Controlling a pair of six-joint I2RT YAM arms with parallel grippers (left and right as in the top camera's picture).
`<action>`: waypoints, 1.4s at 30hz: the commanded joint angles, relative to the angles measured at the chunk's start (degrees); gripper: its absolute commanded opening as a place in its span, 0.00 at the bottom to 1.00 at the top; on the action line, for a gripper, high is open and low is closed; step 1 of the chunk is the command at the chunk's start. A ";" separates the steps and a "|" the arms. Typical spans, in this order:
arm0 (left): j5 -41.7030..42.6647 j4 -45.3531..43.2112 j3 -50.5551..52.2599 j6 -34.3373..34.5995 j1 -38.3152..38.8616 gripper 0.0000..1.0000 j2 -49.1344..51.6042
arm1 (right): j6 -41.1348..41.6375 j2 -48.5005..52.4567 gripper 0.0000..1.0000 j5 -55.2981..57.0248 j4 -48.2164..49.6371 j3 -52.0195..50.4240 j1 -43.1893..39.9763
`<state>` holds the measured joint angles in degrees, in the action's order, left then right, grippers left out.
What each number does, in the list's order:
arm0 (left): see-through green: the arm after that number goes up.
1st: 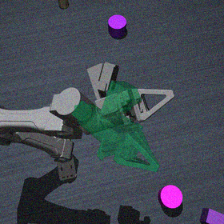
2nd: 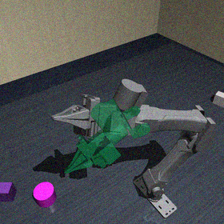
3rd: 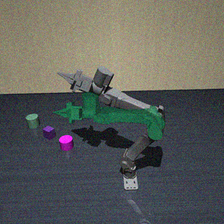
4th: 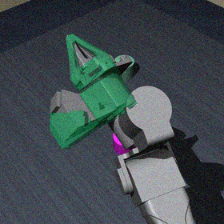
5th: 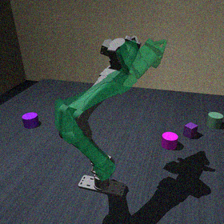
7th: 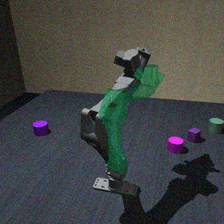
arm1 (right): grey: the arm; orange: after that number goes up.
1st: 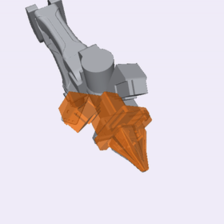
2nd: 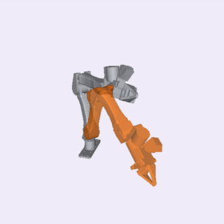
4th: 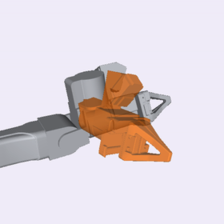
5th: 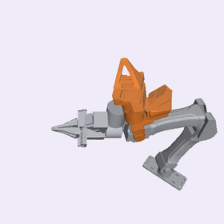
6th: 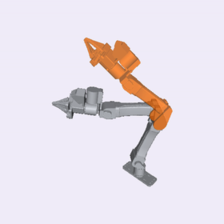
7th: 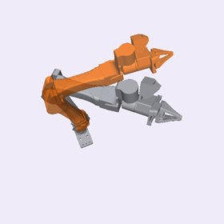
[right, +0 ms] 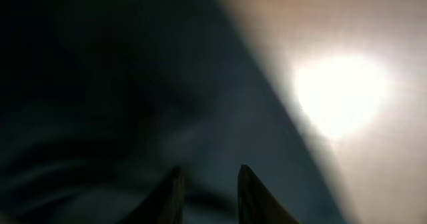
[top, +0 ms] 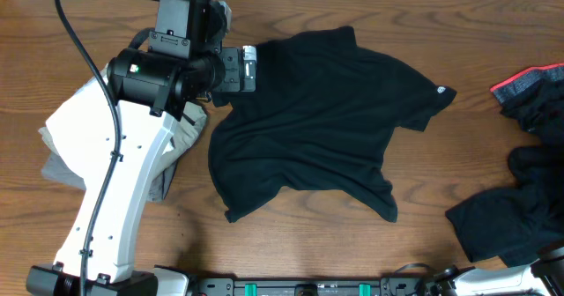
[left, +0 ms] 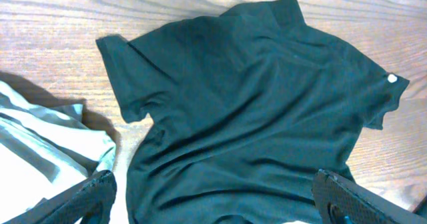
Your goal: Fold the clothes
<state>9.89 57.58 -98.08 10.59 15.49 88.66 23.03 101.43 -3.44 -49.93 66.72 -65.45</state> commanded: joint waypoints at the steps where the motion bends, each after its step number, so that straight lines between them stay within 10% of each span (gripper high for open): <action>1: -0.74 -0.26 -0.90 -0.52 -0.04 0.96 -0.33 | -16.46 0.04 0.28 -26.97 -1.07 1.16 1.42; 7: -0.76 -0.55 -0.90 -0.57 -0.04 0.96 -0.33 | -22.27 0.04 0.18 -28.17 -4.96 -2.10 9.40; 15: -0.74 -0.92 -0.90 -0.55 -0.02 0.96 -0.33 | -0.17 0.04 0.19 4.96 6.27 -13.31 18.53; 31: -0.74 -0.92 -0.90 -0.55 -0.04 0.97 -0.33 | 3.02 0.04 0.33 16.74 10.16 -2.03 -1.36; 42: -0.72 -1.92 -0.90 -3.06 -0.02 0.97 -0.33 | -15.37 0.02 0.37 -31.15 8.35 13.20 -1.36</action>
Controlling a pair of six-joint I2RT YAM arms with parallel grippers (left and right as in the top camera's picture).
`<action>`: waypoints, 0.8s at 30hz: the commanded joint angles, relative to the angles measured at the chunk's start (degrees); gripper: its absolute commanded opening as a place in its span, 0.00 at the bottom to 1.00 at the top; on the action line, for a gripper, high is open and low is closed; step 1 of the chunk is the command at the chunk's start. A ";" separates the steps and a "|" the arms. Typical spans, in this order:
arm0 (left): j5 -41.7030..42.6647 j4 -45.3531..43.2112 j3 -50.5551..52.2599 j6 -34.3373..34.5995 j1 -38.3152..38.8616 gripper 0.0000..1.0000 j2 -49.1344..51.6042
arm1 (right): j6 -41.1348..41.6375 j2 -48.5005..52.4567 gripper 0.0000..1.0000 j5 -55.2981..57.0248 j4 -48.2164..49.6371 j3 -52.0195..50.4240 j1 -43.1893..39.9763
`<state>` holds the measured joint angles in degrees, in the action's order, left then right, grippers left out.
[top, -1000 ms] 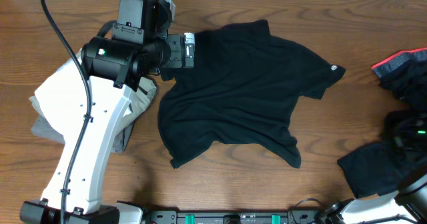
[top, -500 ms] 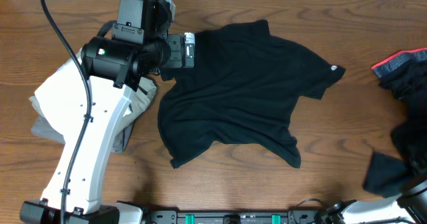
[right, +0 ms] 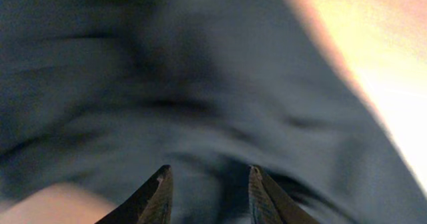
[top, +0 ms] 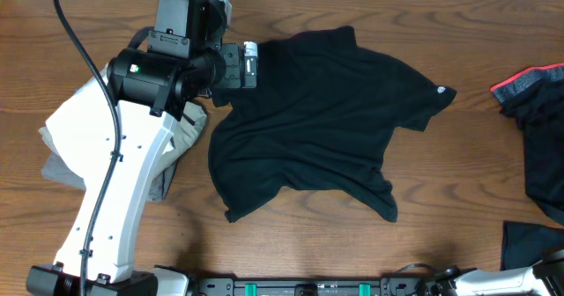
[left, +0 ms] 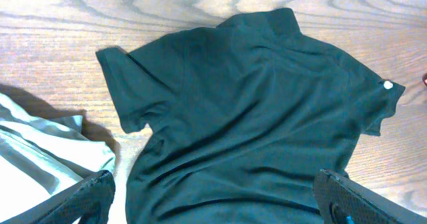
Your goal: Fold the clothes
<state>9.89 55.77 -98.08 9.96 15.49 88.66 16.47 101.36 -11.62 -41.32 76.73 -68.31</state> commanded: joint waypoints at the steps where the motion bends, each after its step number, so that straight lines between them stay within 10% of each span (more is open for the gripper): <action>1: -0.72 0.02 -0.90 -3.13 -0.02 0.97 -0.33 | -11.02 -0.04 0.40 -29.92 -0.37 4.13 2.36; 9: 1.53 2.62 -0.76 -6.95 0.15 0.97 2.27 | -15.56 -2.40 0.46 -39.04 -6.34 4.63 15.23; 24: 1.42 22.40 8.81 3.34 1.55 0.92 8.09 | -18.84 -2.34 0.59 -6.58 -25.92 2.78 52.89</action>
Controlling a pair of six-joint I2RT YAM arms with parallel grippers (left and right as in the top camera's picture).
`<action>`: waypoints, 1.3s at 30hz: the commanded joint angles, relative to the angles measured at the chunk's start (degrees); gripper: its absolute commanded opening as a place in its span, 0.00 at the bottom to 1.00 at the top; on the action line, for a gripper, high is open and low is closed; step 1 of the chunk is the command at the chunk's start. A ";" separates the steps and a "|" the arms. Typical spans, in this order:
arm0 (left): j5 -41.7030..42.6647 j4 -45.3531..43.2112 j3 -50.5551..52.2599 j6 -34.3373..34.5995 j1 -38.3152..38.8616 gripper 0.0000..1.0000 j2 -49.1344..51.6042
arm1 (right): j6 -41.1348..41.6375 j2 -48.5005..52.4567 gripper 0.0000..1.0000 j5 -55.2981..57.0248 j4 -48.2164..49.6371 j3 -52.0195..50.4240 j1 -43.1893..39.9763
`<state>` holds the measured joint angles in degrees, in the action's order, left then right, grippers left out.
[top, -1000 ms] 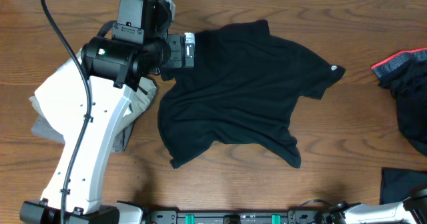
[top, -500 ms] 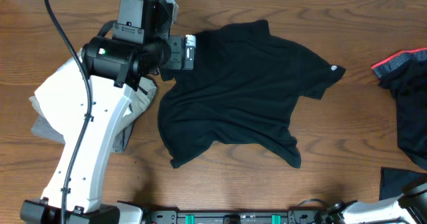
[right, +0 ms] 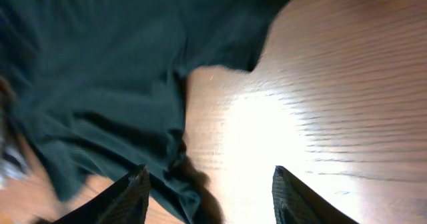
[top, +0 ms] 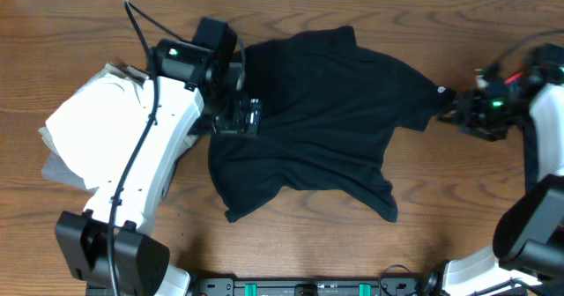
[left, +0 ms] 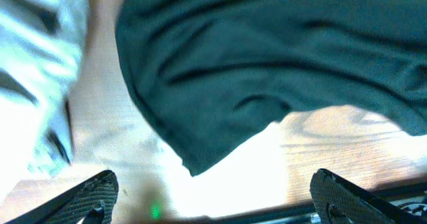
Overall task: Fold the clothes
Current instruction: 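Reach both grippers to the black shirt's left and right sides and grasp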
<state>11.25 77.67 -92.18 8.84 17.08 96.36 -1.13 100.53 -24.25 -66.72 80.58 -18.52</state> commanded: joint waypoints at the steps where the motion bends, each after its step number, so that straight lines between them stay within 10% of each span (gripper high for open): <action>1: 0.07 0.50 4.07 5.49 -0.07 0.89 0.39 | -1.09 -1.51 0.59 6.08 -0.81 -1.44 4.44; 20: 0.31 -15.89 37.81 16.65 -0.07 0.88 -0.87 | -1.86 -1.53 0.61 5.79 3.65 -22.23 14.10; 33: 7.76 -27.63 45.09 16.26 -0.02 0.06 -0.87 | 0.26 -1.53 0.61 5.40 -0.63 -22.75 16.11; 39: 7.61 -27.67 45.07 16.06 -0.02 0.06 -0.90 | 0.44 -1.53 0.51 5.42 -0.02 -25.88 18.82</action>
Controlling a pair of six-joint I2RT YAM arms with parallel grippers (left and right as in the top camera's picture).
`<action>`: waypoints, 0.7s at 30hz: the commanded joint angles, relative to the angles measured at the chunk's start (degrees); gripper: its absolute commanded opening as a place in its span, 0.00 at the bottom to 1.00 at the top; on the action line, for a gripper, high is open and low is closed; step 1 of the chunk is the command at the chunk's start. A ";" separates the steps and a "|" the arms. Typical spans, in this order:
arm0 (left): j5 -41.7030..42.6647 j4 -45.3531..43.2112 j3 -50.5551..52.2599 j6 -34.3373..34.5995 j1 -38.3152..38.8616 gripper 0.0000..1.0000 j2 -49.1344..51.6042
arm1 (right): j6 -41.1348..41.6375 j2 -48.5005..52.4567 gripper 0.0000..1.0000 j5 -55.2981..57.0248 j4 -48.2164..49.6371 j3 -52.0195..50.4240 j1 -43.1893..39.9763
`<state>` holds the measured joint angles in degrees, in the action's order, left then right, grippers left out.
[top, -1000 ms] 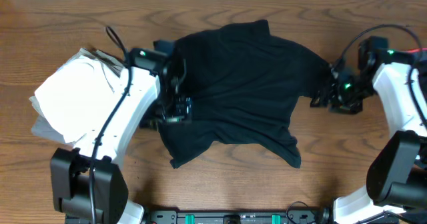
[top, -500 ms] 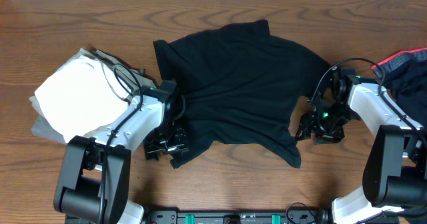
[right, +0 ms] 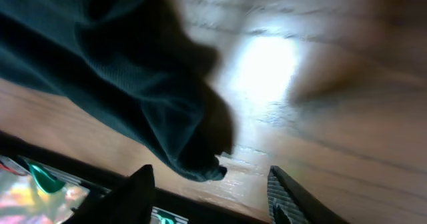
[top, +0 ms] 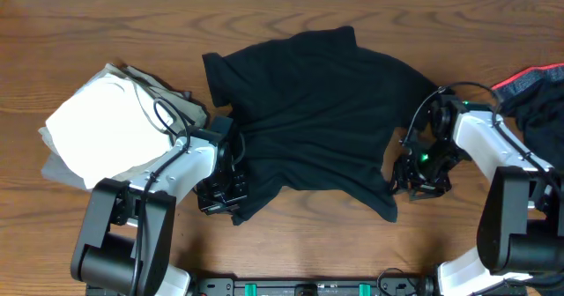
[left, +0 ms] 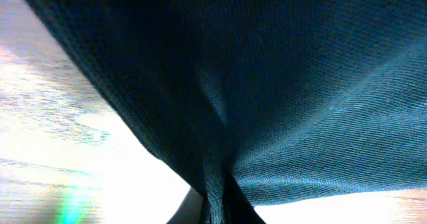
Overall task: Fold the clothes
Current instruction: 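Reach both grippers to the black shirt's left and right sides and grasp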
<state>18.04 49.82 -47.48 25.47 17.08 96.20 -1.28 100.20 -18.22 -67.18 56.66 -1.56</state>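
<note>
A black T-shirt [top: 308,111] lies spread on the wooden table [top: 291,252], collar toward the far side. My left gripper [top: 222,190] sits low at its lower-left hem. In the left wrist view the left gripper [left: 223,207] is shut on a pinched ridge of the dark fabric [left: 280,84]. My right gripper [top: 421,180] is down by the lower-right hem. In the right wrist view the right gripper [right: 212,197] stands open, with the hem corner [right: 197,161] lying between its fingers [right: 127,197].
A pile of white and grey clothes [top: 88,129] lies at the left, close to my left arm. Dark garments with red trim [top: 533,89] lie at the right edge. A black rail [top: 308,287] runs along the table's front edge.
My left gripper was open above the shirt's left side and is now down at the lower-left hem, shut on it. My right gripper has moved from the right sleeve to the lower-right hem.
First my left gripper hovered open high over the shirt's upper left, and the right one was low over dark clothes at the front right. Then the left was above the shirt's left side and the right at the sleeve. Now both are at the bottom hem.
</note>
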 commanded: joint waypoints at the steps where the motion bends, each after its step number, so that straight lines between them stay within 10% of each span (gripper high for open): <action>1: 0.81 0.17 0.37 -0.57 -0.02 0.06 -0.74 | 1.46 -1.20 0.51 -0.28 1.36 -2.97 2.43; 15: 0.79 0.39 0.37 -0.59 -0.02 0.06 -0.74 | 5.90 -1.20 0.30 0.22 12.63 -11.06 4.37; 21: 0.81 0.63 0.35 -0.59 -0.02 0.06 -0.74 | 5.29 -1.20 0.02 -0.74 12.15 -11.06 5.14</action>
<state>18.13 49.93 -47.48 25.47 17.08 96.12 4.03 98.08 -18.85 -55.57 46.57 2.61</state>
